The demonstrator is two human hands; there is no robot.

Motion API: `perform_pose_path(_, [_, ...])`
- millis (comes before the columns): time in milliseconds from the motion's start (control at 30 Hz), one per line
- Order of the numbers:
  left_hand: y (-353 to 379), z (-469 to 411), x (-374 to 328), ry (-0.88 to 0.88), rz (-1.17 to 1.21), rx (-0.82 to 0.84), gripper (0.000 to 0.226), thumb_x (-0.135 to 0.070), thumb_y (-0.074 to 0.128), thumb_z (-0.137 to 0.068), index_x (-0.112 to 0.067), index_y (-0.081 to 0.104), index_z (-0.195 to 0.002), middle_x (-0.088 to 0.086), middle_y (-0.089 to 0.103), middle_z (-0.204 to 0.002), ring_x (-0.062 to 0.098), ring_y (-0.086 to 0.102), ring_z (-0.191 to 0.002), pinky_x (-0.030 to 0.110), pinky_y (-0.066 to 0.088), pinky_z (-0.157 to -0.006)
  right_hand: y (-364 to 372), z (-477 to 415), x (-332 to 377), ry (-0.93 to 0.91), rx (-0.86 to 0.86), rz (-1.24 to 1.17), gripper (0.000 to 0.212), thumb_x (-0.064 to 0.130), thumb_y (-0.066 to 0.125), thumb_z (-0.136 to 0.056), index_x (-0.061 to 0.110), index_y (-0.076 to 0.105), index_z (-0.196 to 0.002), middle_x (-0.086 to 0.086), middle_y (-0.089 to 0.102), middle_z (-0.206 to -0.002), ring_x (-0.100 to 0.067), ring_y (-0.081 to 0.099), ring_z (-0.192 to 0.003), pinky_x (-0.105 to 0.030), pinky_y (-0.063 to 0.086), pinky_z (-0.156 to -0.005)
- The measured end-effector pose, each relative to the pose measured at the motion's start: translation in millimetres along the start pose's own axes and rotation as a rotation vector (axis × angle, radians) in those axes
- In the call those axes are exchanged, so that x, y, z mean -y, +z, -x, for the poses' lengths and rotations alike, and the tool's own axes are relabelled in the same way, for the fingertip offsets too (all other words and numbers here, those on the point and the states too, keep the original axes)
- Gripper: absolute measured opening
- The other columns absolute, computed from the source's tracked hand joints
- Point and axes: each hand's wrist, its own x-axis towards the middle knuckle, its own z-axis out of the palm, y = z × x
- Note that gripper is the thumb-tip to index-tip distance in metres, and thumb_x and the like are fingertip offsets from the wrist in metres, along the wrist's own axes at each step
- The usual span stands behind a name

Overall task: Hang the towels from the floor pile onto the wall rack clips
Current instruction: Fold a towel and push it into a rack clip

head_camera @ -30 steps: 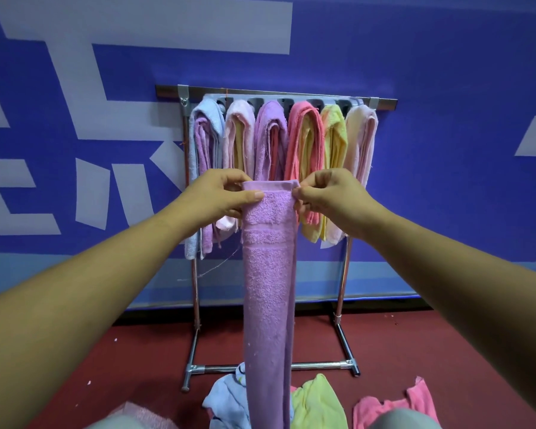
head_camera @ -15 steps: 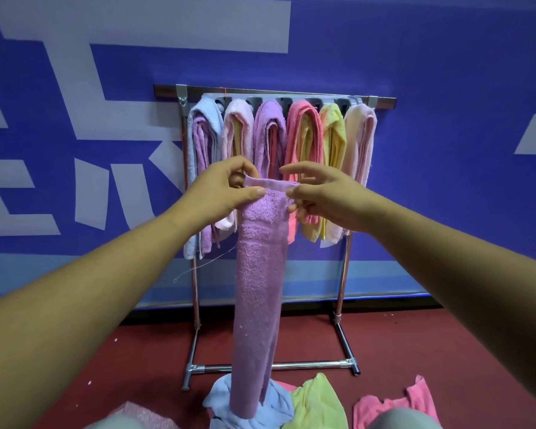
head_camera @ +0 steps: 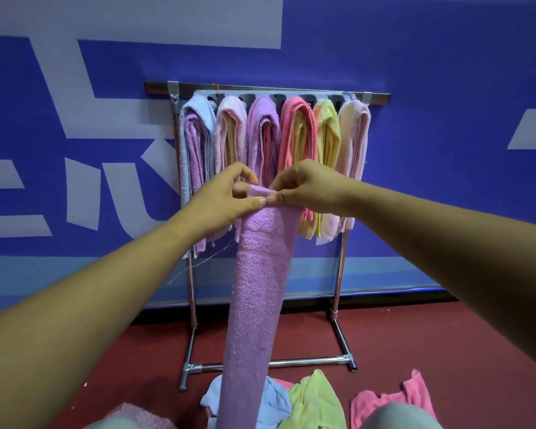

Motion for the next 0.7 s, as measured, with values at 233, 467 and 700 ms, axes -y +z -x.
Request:
perform_pose_path(233, [24.7, 15.7, 42.4, -0.188, 0.125, 0.075, 0.028, -0.002, 0.065, -0.091, -0.007, 0.06, -0.118, 0.003, 0.073, -0.098, 0.008, 0.069, -0.081, 0.017, 0.054, -0.065, -12.9, -2.4, 3.7, 0.015, -0.099, -0.021, 0.017, 0.023, 0.069, -0.093, 0.007, 0.072, -0.097, -0.014, 0.072, -0.098, -0.021, 0.066, -0.085, -0.039, 0.058, -0.078])
perform_pose_path(467, [69.4, 66.6, 142.4, -0.411, 0.01, 0.244, 0.02, -0.025, 0.078, -0.083, -0.019, 0.074, -0.102, -0.006, 0.076, -0.101, 0.009, 0.071, -0.097, 0.035, 0.053, -0.096, -23.6, -6.0, -0.3, 0.066, -0.316, -0.119, 0.017, 0.019, 0.065, -0.095, 0.016, 0.067, -0.079, 0.001, 0.063, -0.08, -0.011, 0.058, -0.074, -0.024, 0.046, -0.065])
perform_pose_path(700, [63.9, 65.8, 145.3, -0.377, 0.181, 0.15, 0.023, -0.023, 0.08, -0.071, -0.023, 0.079, -0.094, -0.002, 0.075, -0.098, 0.009, 0.065, -0.09, 0.04, 0.05, -0.096, -39.5, 2.3, -52.4, 0.248, -0.469, 0.248, 0.028, 0.025, 0.064, -0.092, -0.001, 0.07, -0.083, -0.017, 0.063, -0.078, -0.02, 0.053, -0.069, -0.028, 0.037, -0.053])
